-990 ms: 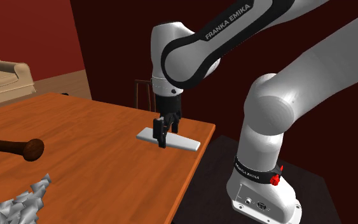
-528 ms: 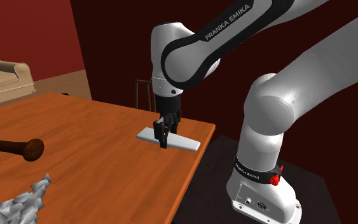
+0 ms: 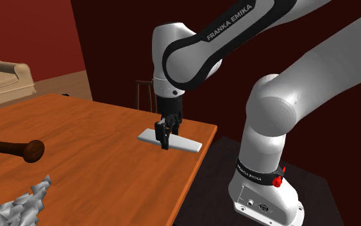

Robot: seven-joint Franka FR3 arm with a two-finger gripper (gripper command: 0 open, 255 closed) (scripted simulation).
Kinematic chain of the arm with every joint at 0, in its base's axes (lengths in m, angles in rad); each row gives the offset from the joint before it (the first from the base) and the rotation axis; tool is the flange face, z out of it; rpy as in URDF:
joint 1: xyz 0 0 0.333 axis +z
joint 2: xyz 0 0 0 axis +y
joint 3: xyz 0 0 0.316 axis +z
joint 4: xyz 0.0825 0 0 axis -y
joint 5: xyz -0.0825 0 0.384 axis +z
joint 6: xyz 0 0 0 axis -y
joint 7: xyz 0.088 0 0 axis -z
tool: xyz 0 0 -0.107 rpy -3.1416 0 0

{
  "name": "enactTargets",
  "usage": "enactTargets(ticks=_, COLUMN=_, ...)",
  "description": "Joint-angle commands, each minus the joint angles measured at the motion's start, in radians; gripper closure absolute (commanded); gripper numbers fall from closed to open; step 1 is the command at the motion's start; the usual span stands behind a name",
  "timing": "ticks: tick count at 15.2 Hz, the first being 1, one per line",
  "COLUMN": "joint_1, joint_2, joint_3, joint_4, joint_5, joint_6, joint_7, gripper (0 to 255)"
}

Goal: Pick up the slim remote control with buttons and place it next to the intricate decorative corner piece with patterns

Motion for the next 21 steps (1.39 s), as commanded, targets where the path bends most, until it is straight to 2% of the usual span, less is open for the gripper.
enactTargets(ticks=1, joint_1=-0.001, joint_2=-0.014, joint_3=-0.003, joint_4=0.007, joint_5=-0.004, joint_6=-0.022, joint_7=0.001, gripper=255)
enactTargets(ticks=11, joint_1=-0.016, joint_2=-0.115, joint_3=-0.036, joint_4=0.100, joint_5=-0.043, joint_6=-0.213, joint_7=0.006, gripper=255)
enactTargets(ticks=21, joint_1=-0.017, joint_2=-0.156, joint_3=-0.076, joint_4=0.210, joint_5=-0.084, joint_6=-0.364, joint_7=0.019, gripper=255)
